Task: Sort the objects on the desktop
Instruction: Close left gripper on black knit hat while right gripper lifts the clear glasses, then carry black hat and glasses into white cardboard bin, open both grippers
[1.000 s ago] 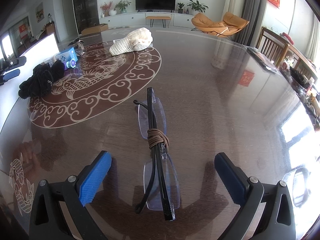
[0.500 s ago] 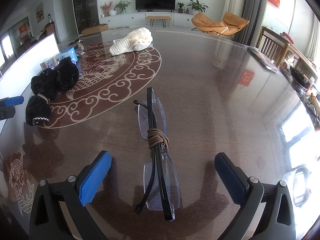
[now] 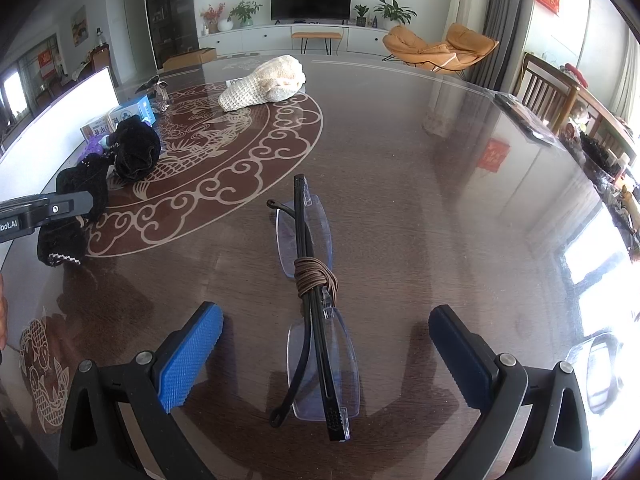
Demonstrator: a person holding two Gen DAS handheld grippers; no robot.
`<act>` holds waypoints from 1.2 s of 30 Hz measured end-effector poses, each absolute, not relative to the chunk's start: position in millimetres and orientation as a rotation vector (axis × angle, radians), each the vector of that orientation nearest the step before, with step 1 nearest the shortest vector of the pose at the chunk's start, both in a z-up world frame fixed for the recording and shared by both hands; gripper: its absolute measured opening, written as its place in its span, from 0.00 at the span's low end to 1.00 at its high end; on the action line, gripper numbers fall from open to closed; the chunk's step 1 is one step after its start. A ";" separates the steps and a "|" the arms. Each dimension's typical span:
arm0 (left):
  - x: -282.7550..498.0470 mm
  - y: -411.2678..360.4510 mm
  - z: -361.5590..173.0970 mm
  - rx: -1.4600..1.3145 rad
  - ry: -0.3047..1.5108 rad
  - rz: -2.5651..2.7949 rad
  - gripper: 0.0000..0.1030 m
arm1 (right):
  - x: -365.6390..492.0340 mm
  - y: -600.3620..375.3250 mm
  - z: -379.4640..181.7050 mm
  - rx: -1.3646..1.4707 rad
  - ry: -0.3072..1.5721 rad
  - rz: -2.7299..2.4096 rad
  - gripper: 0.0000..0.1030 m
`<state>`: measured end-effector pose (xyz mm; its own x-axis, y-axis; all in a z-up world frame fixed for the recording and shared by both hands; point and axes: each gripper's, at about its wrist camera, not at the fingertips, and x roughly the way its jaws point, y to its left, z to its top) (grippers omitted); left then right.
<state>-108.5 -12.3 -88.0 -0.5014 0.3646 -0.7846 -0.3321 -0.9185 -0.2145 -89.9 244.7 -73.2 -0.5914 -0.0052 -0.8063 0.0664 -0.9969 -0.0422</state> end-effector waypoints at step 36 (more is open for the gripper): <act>-39.1 -22.7 -84.3 -1.202 0.196 2.620 0.33 | -109.0 230.2 -35.6 1.496 0.292 -2.543 0.12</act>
<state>-39.1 -22.7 -84.3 -0.6278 0.1704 -0.7595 -0.2817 -0.9593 0.0177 -109.0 230.2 -35.6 -0.4791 -0.0518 -0.8762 0.2490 -0.9653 -0.0791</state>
